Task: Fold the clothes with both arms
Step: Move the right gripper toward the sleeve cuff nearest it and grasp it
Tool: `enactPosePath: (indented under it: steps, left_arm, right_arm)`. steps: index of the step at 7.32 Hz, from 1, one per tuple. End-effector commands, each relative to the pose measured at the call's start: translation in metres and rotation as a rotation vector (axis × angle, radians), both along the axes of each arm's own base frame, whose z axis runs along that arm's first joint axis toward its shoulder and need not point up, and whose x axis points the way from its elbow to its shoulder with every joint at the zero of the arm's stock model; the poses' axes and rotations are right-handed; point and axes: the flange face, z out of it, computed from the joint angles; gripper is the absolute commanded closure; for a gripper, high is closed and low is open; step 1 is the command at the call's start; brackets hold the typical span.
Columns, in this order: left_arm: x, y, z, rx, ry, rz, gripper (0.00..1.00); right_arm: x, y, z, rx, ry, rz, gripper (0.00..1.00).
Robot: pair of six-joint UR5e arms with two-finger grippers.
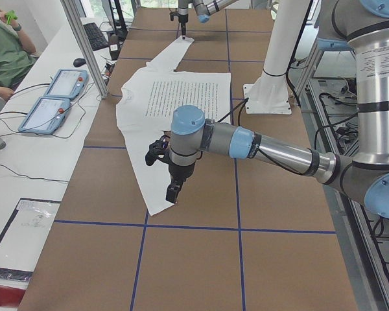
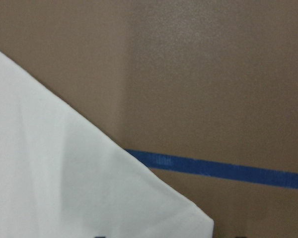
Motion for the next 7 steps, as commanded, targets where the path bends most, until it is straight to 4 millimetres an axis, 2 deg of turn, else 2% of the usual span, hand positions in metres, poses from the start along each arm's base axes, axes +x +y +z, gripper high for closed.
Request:
enactPosePath:
  steps: [1,2,3,4,5,6,7]
  left_arm:
    - [-0.001,0.0,0.0,0.0,0.001,-0.001,0.0]
    - [-0.001,0.0,-0.001,0.002,0.001,-0.001,0.0]
    - [-0.001,0.0,-0.004,0.007,0.0,-0.003,0.0]
    - [-0.001,0.0,-0.004,0.007,-0.001,-0.003,0.0]
    - [-0.001,0.0,-0.004,0.007,0.0,-0.003,0.0]
    - [-0.001,0.0,-0.004,0.007,0.0,-0.003,0.0]
    - [-0.001,0.0,-0.004,0.007,-0.001,-0.003,0.0]
  right_arm:
    - [-0.001,-0.001,-0.002,-0.017,-0.004,0.016,0.56]
    - [-0.002,-0.003,-0.008,-0.021,-0.01,0.028,0.84]
    - [-0.002,-0.003,-0.01,-0.015,-0.015,0.026,1.0]
    - [0.002,-0.002,-0.01,-0.014,-0.017,0.032,1.0]
    - [0.006,-0.002,-0.019,0.001,-0.025,0.037,1.0]
    - [0.018,-0.009,-0.04,0.025,-0.04,0.06,1.0]
    - [0.025,-0.016,-0.051,0.032,-0.045,0.075,1.0]
